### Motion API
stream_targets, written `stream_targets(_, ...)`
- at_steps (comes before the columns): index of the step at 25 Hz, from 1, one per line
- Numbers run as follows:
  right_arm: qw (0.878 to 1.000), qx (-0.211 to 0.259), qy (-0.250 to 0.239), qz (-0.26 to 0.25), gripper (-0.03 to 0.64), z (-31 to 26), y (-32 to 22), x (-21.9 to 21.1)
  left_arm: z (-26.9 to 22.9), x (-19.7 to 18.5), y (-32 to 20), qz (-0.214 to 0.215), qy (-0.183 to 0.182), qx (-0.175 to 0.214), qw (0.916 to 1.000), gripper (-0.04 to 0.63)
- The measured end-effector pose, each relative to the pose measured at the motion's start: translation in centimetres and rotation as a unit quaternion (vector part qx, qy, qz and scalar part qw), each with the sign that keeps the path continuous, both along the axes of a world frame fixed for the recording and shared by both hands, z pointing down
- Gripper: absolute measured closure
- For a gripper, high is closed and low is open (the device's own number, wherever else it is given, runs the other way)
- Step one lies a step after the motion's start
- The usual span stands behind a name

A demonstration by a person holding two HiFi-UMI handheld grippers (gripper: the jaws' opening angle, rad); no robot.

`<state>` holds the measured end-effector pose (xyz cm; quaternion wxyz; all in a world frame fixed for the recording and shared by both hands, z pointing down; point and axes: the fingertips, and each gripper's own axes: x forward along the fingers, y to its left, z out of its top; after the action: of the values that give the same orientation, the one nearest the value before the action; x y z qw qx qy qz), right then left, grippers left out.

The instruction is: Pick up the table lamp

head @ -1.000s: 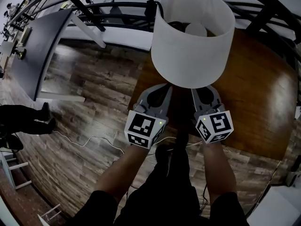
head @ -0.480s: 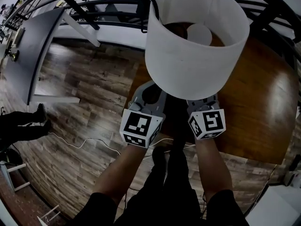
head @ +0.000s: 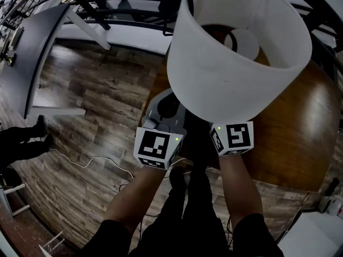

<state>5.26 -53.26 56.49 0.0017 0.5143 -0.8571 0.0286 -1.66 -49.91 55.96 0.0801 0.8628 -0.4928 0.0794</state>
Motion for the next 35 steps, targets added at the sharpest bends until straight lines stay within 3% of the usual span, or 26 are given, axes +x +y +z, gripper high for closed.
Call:
stream_targets(10,0.999,-0.021,0.021,0.022,0.396,0.2,-3.3,-1.7,2.2,-1.9,-0.9,-0.011,-0.021,-0.057,0.9981,0.589)
stream_targets(18,0.996,-0.049,0.059,0.037,0.407,1.4,-3.9,-1.9,1.8,-3.3,-1.6,-0.014,-0.035,-0.047,0.9982,0.589)
stream_targets(23,0.994,-0.03,0.09,0.059,0.48,1.7,-4.3,-1.4,1.7,-3.7,-1.4,-0.013,-0.034,-0.041,0.9985,0.589)
stream_targets(35,0.995,-0.021,0.09,0.047,0.491,1.3,-4.1,-1.5,1.8,-2.8,-0.3,0.004,-0.041,-0.026,0.9988,0.589)
